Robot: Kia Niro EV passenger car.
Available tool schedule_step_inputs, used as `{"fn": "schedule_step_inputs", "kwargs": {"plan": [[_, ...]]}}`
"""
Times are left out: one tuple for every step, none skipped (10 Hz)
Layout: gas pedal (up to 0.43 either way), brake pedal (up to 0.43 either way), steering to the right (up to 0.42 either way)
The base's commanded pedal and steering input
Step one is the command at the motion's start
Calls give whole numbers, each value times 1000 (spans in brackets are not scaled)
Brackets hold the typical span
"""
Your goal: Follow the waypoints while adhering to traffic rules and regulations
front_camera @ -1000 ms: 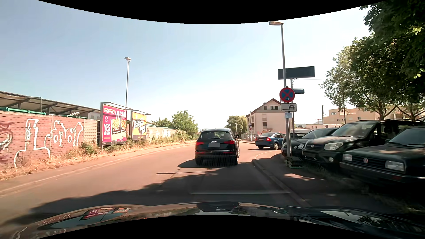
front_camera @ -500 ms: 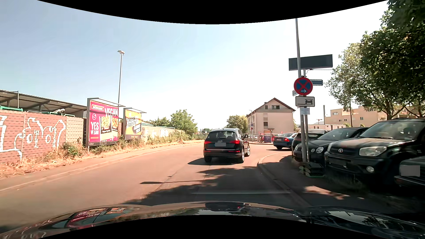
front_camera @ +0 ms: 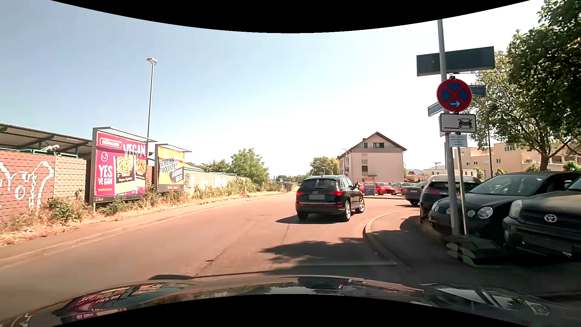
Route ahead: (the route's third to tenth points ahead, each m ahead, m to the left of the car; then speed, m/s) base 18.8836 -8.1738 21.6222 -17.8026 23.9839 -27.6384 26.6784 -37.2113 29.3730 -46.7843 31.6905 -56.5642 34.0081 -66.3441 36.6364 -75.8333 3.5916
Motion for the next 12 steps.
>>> {"fn": "schedule_step_inputs", "kwargs": {"plan": [[130,0,2],[118,0,2],[98,0,2],[87,0,2],[87,0,3],[87,0,6],[87,0,9],[87,0,9],[87,0,11],[87,0,17],[87,0,24],[87,0,38]]}}
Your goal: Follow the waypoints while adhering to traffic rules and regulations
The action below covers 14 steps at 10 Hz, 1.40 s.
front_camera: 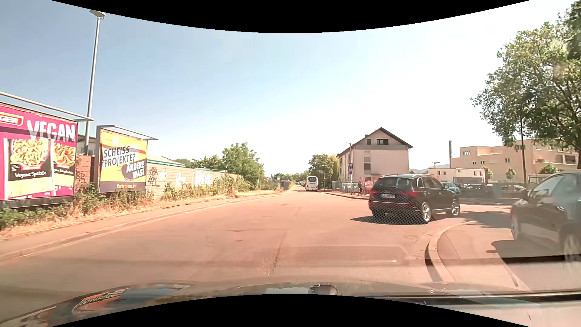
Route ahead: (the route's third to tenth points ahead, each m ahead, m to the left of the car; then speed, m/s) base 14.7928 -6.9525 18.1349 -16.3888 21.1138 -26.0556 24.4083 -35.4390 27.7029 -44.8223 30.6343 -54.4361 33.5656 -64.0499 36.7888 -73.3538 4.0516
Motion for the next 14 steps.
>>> {"fn": "schedule_step_inputs", "kwargs": {"plan": [[87,0,51],[87,0,62],[87,0,78],[87,0,98],[87,0,112],[87,0,134],[87,0,156],[87,0,180],[87,0,197],[87,0,220],[87,0,230],[87,0,244],[87,0,269],[87,0,290]]}}
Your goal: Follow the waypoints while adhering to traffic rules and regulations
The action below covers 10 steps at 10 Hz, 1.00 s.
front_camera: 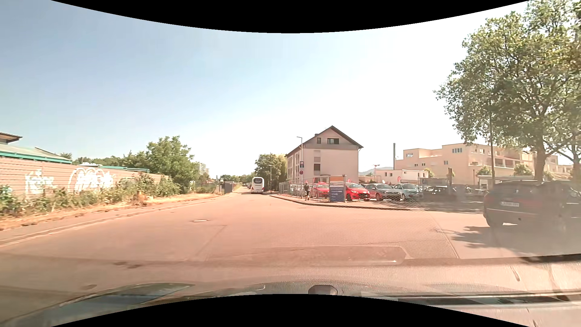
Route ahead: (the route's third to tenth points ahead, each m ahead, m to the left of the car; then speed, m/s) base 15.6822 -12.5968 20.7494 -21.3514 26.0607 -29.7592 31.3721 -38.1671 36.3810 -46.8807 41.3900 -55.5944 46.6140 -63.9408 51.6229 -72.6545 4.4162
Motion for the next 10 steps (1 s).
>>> {"fn": "schedule_step_inputs", "kwargs": {"plan": [[87,0,313],[87,0,335],[87,0,349],[87,0,370],[87,0,388],[87,0,397],[87,0,404],[87,0,410],[87,0,414],[87,0,415]]}}
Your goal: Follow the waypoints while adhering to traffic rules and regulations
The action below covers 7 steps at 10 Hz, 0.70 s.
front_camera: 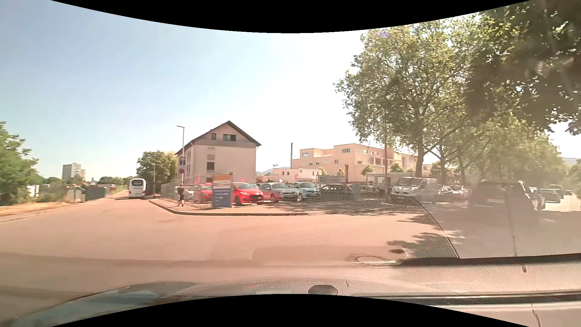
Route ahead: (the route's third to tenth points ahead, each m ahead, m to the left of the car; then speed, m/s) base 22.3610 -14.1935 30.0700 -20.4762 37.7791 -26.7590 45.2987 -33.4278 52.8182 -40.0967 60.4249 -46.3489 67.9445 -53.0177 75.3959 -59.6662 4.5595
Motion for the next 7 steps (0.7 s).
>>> {"fn": "schedule_step_inputs", "kwargs": {"plan": [[87,0,415],[98,0,415],[98,0,414],[98,0,414],[110,0,411],[110,0,411],[110,0,410]]}}
